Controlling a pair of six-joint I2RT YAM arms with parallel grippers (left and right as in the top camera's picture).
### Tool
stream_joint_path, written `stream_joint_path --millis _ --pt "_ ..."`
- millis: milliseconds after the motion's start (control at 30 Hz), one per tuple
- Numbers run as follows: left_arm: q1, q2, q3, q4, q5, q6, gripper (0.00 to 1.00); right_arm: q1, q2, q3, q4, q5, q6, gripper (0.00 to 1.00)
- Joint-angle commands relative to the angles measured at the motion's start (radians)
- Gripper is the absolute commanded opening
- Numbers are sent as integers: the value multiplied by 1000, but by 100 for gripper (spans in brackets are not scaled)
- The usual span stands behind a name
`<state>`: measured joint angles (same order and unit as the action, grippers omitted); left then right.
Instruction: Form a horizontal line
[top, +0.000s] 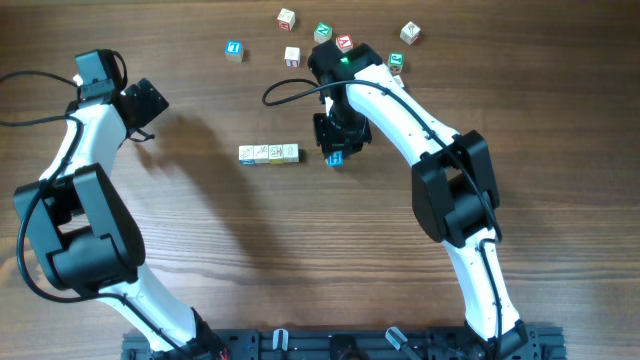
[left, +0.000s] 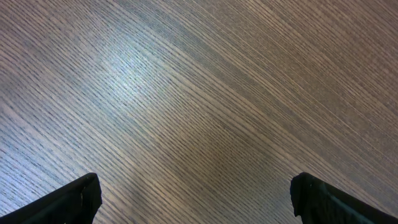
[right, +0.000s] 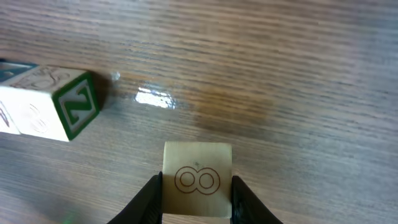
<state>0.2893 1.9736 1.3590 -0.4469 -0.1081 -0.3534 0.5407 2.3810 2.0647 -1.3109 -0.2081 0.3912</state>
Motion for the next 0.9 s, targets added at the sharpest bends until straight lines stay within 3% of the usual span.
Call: stream_joint_path --millis 0,467,633,700,733,867 --pt "3 7 0 2 -10 5 100 1 18 2 20 26 6 21" --pt "3 7 0 2 -10 5 100 1 18 2 46 81 8 26" --pt "3 7 0 2 -10 5 100 1 18 2 47 81 13 36" --pt "3 7 0 2 -10 5 100 1 18 2 47 81 13 47" --pt "3 7 0 2 -10 5 100 1 18 2 47 81 13 58" --pt "3 7 0 2 -10 5 100 1 18 2 47 81 13 61"
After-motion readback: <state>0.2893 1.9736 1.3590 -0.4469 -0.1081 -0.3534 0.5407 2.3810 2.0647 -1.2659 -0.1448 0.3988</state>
